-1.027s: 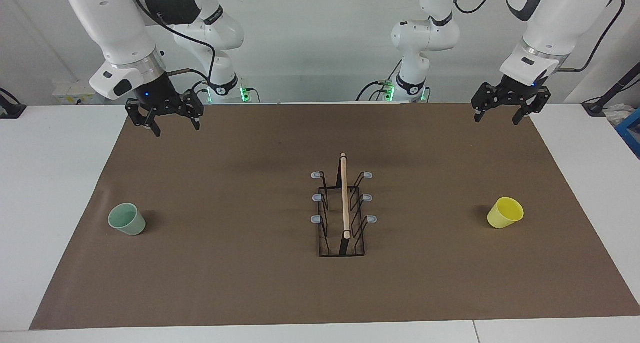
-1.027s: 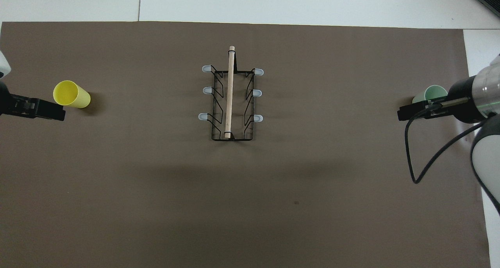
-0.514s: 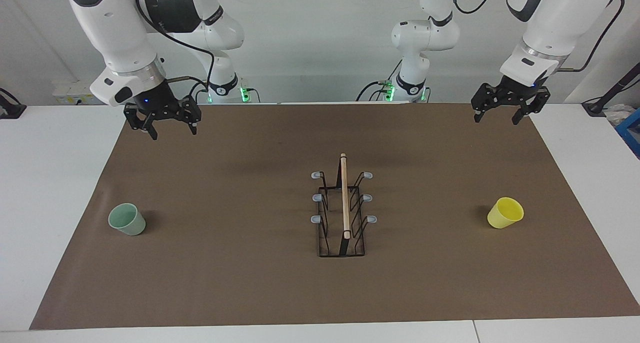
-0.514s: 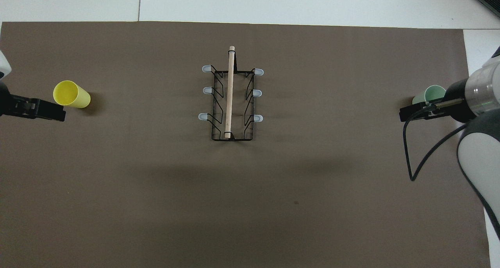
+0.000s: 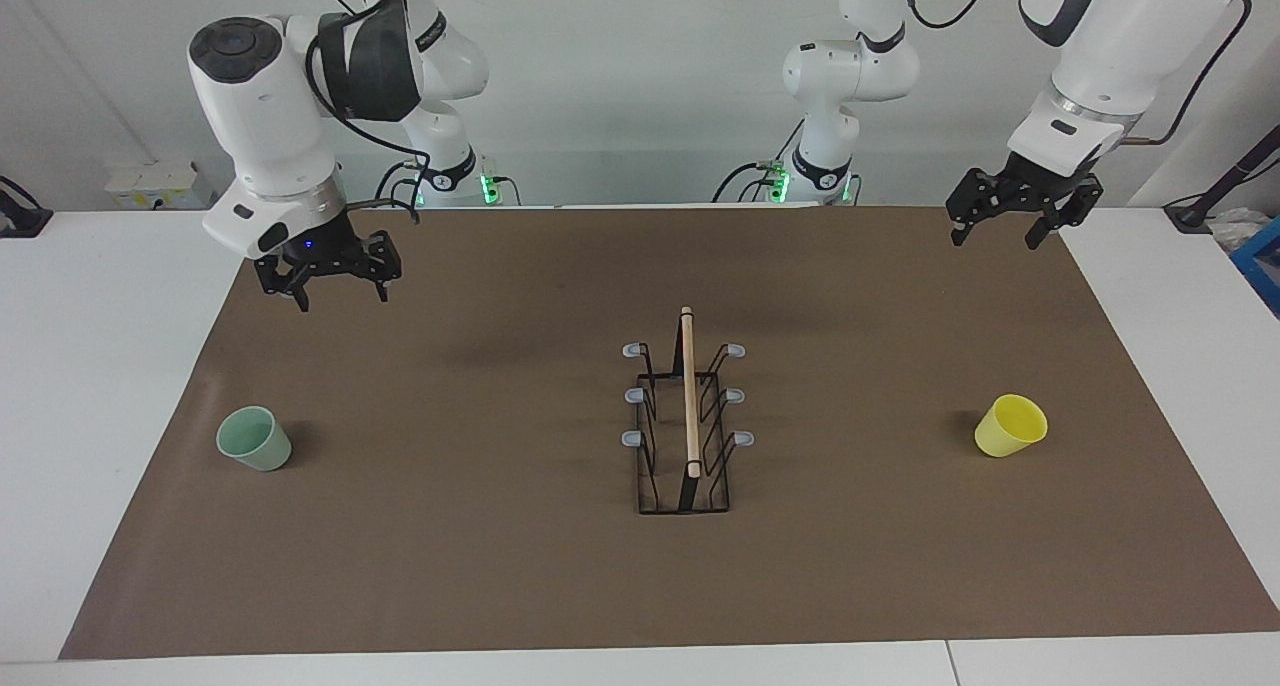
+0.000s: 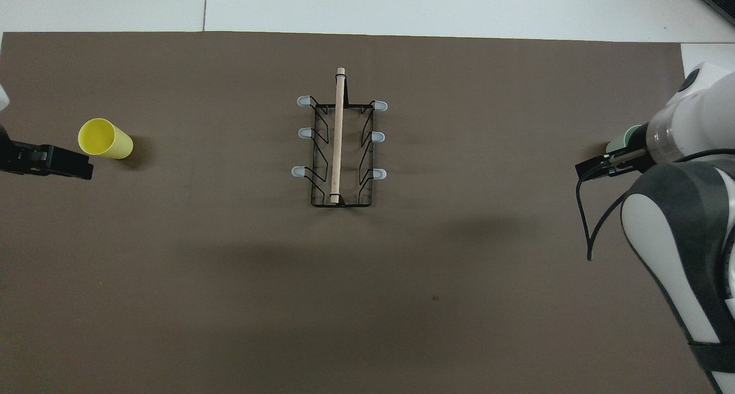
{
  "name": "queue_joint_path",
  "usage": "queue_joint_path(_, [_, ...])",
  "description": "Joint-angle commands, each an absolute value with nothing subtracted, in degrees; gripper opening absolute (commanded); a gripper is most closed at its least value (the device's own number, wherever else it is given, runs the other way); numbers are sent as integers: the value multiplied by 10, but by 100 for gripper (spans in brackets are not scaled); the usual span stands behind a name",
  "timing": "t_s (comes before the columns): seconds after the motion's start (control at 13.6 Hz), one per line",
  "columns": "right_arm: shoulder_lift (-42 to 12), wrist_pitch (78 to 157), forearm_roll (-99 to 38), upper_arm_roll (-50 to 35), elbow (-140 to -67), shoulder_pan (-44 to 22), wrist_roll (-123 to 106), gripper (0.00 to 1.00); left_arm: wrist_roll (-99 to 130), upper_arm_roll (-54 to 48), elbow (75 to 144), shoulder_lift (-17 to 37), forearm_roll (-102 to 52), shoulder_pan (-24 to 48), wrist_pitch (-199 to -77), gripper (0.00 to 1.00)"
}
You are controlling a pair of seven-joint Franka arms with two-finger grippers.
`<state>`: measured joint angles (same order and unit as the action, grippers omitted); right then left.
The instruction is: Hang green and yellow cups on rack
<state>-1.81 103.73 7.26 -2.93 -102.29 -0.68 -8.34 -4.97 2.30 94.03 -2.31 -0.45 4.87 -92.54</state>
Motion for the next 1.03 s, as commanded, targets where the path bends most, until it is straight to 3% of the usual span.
queue_joint_path(0.0, [-42, 1046, 116, -32, -1027, -9, -106, 100, -12, 25, 954, -33, -14, 48, -929, 100])
queue_joint_path(0.44, [-62, 999, 213, -37, -1031, -21, -304, 100, 83, 54, 901, 45, -91, 53, -922, 100])
queue_joint_path(0.73, [-61, 1004, 313, -38, -1061, -45, -410, 100, 229, 102, 846, 123, -146, 59, -923, 100])
queue_joint_path(0.95, [-89, 1006, 390, -38, -1062, -63, -448, 100, 296, 129, 838, 151, -170, 58, -933, 100])
